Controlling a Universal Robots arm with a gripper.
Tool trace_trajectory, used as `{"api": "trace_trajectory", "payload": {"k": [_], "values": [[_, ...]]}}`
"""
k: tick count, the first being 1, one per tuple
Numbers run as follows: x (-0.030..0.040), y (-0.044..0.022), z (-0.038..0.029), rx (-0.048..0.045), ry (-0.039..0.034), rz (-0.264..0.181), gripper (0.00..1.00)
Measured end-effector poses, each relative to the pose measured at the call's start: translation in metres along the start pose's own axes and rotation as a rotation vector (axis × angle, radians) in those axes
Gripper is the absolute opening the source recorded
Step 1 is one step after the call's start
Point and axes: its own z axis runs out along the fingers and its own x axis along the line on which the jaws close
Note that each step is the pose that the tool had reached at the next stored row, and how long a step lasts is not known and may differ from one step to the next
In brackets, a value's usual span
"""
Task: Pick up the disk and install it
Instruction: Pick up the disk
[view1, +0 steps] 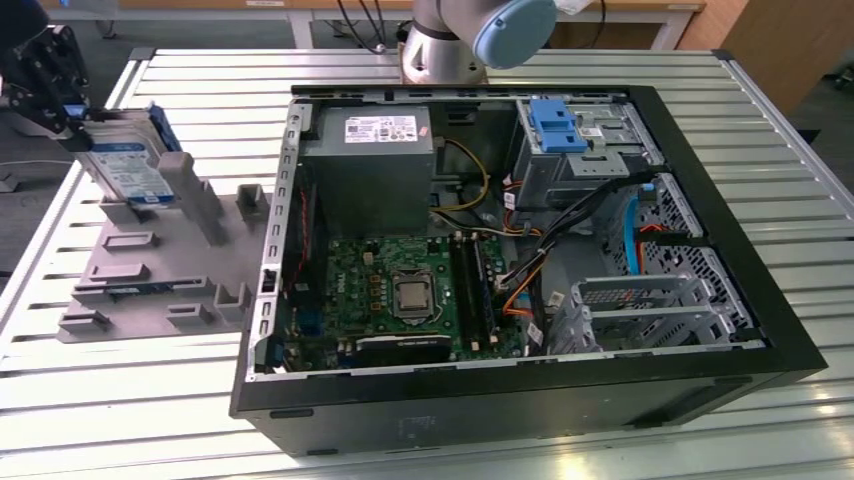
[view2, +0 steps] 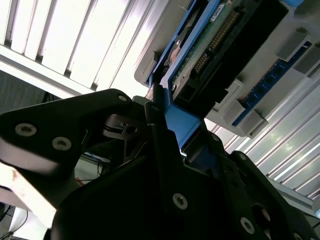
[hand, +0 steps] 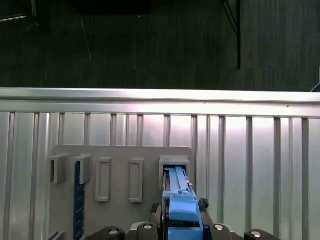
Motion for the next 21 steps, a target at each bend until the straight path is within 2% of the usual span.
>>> {"api": "trace_trajectory", "payload": {"k": [21], "values": [[0.0001,0.0,-0.0192,0.0,0.0,0.0,0.36]]}}
